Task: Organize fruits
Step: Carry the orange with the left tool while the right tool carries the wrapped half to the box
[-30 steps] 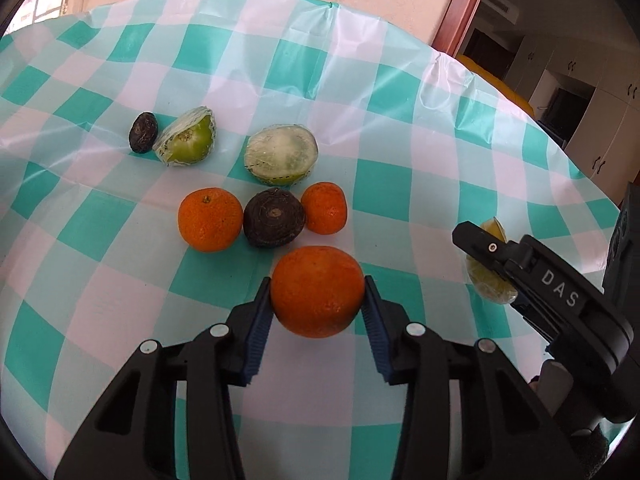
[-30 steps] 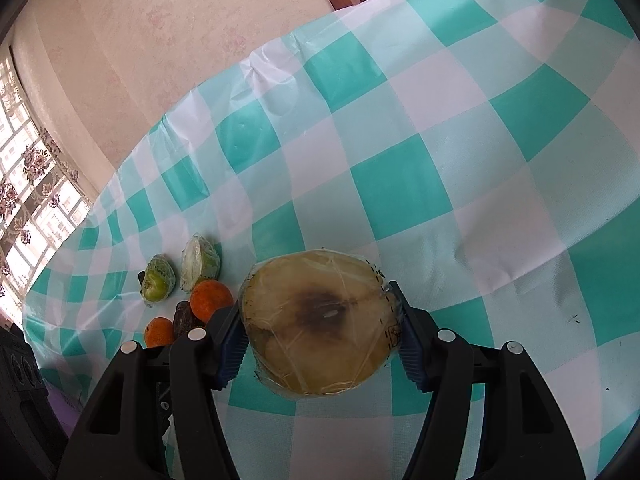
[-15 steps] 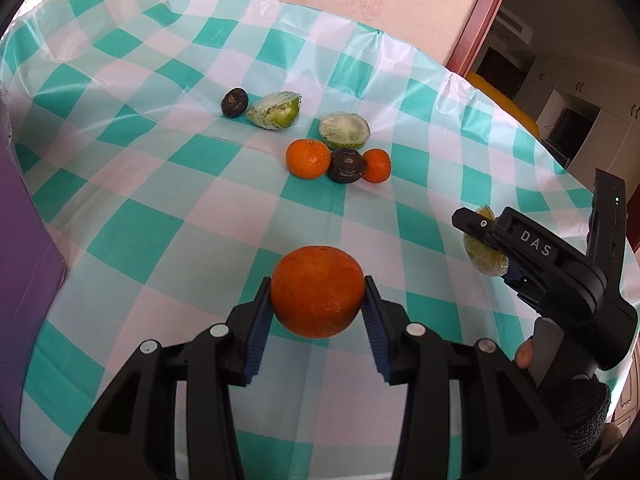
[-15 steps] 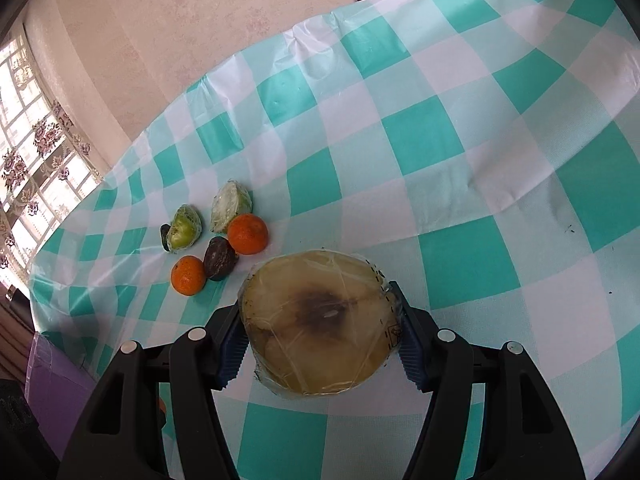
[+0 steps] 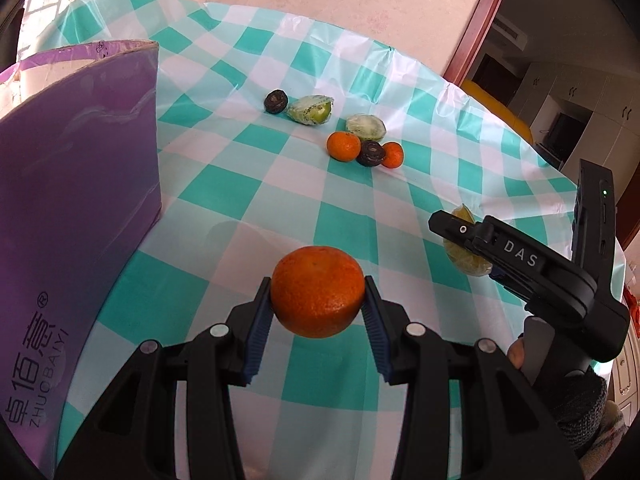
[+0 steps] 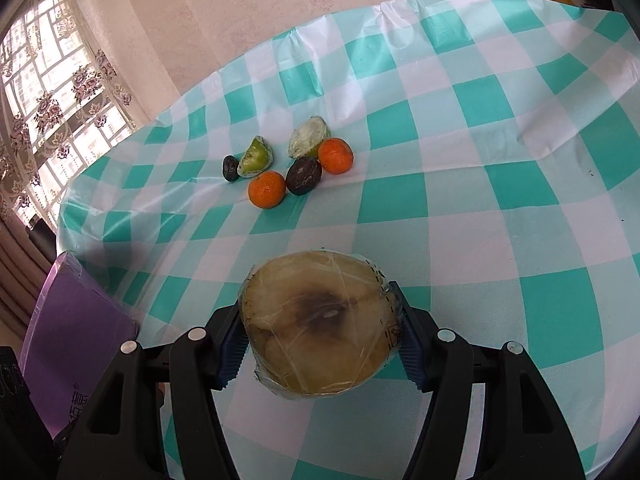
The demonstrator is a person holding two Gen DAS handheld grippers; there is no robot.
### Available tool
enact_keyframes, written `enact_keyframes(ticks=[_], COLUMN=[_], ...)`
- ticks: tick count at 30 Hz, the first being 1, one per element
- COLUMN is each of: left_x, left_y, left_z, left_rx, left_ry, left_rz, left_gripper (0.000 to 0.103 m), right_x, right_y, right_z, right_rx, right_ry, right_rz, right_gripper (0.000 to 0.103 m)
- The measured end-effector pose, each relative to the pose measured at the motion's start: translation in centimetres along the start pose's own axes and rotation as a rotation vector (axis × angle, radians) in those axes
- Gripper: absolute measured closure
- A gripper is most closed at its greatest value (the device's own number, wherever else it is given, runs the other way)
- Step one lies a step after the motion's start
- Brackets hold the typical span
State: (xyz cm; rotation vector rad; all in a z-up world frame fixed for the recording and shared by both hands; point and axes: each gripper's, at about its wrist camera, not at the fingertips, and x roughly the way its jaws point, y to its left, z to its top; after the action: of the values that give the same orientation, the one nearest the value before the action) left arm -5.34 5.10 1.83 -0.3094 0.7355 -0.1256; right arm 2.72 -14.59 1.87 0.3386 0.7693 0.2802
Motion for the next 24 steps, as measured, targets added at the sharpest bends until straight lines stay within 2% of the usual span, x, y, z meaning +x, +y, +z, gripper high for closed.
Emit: enact_keyframes(ticks=[7,13,19,24], left_x=[-1.2,-3.9,-10.2,-16.0], left_y=[0.0,-0.4,-1.8,0.0], left_z=[-0.3,-0.9,-0.6,0.4], left_rx=[0.001,0.013,0.105,0.07], left_ry=[-0.047,-0.14,-0.296,-0.399], left_rz=[-0.024,-0.003,0.053,0.129], left_gripper=[0.059,0.059,0.059,0.059], right_x=[-0.1,-0.5,-1.2,-2.2], right_y=[1.2,2.0,3.4,7.3], right_z=[-1.0,-1.5,-2.6,-3.1], right_rx=[-0.015,-0.027,0.018,-0.027], right_ry=[0.027,0.018,0.018,0.019], right_rz=[0.029,0.056,0.152,0.262], right_gripper=[0.041,0.041,0.041,0.041])
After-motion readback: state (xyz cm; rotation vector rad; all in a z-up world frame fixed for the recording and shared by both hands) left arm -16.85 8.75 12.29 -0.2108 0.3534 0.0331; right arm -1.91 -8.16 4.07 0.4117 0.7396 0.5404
